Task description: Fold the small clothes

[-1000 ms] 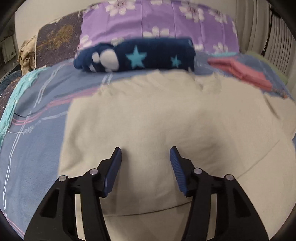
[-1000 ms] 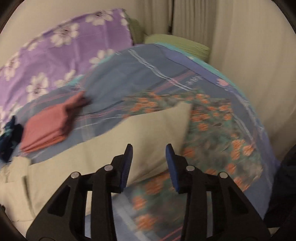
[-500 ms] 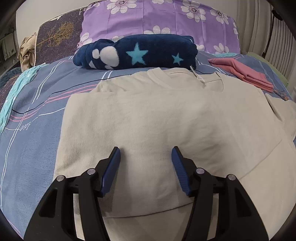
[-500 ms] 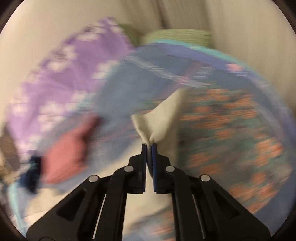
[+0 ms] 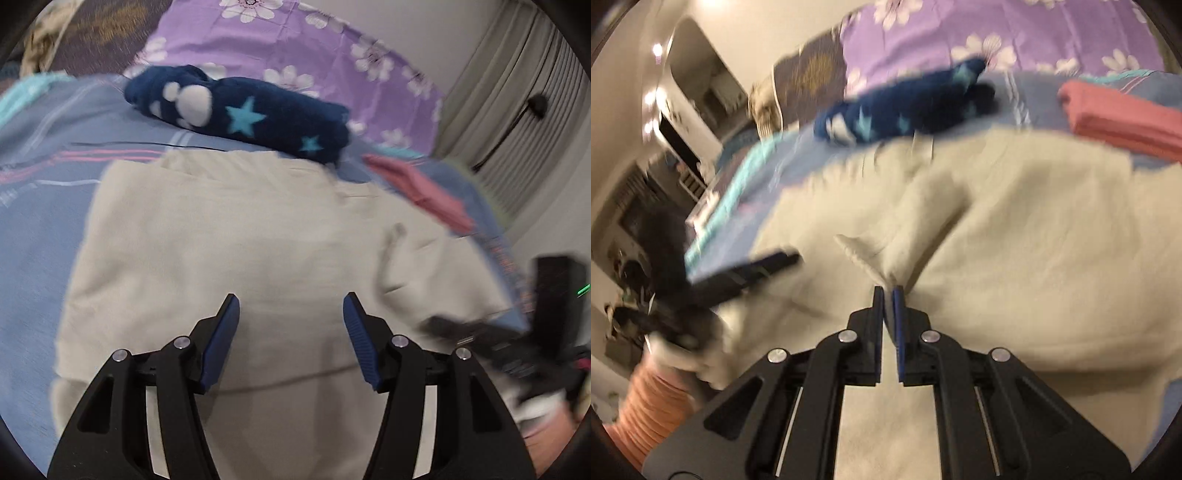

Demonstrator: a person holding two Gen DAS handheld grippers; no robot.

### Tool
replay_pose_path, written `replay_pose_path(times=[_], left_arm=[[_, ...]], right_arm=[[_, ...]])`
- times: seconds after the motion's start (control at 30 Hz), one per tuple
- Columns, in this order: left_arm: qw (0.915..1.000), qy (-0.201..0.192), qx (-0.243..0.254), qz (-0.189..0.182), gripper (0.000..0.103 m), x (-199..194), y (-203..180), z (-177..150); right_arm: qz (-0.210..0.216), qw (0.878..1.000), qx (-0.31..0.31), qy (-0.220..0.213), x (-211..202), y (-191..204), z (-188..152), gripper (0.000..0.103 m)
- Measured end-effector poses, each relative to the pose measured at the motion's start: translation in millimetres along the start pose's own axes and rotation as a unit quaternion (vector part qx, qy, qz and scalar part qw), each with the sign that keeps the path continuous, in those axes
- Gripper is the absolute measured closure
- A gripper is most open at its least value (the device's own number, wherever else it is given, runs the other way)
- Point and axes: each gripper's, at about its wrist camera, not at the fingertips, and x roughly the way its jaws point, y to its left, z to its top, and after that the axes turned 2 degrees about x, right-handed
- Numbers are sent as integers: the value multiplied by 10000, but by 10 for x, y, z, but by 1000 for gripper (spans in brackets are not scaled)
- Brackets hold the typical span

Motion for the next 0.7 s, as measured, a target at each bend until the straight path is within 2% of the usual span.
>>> replay_pose_path(times=[0.13,0.27,0.33,0.43,0.47,0.5,0.53,0.57,0.6,0.7], left_arm=[[9972,226,-215,-682,43,82,-154,28],[9956,545,-119,-747,42,384,-347,109],[9932,780,-185,-847,39,583,-417,164],[9902,974,-193,-977,41,826,-555,241],[9891,1014,-179,-1052,47,900,-626,261],[9868,1091,-186,-1182,77,963,-678,272],[9834,1222,-218,-1326,97,1038,-742,278],[9826,1264,-182,-1345,102,1070,-820,281],[9848,1184,-36,-1268,101,1044,-901,293],[9903,689,413,-1133,101,764,-1096,409]], right_arm=[[-36,10000,-14,-32,-43,-5,-10,97],[-96,9996,-228,-132,-143,-32,-23,97],[-86,9997,-176,-108,-134,-70,-90,97],[1,9999,-14,-120,-117,-132,-112,97],[20,9999,12,-133,-110,-138,-107,97],[34,9999,26,-145,-111,-143,-112,97],[30,9999,30,-157,-109,-146,-113,97],[23,9999,32,-163,-111,-143,-113,97],[17,9998,38,-180,-119,-144,-113,95],[17,9993,62,-372,-237,-163,-110,90]])
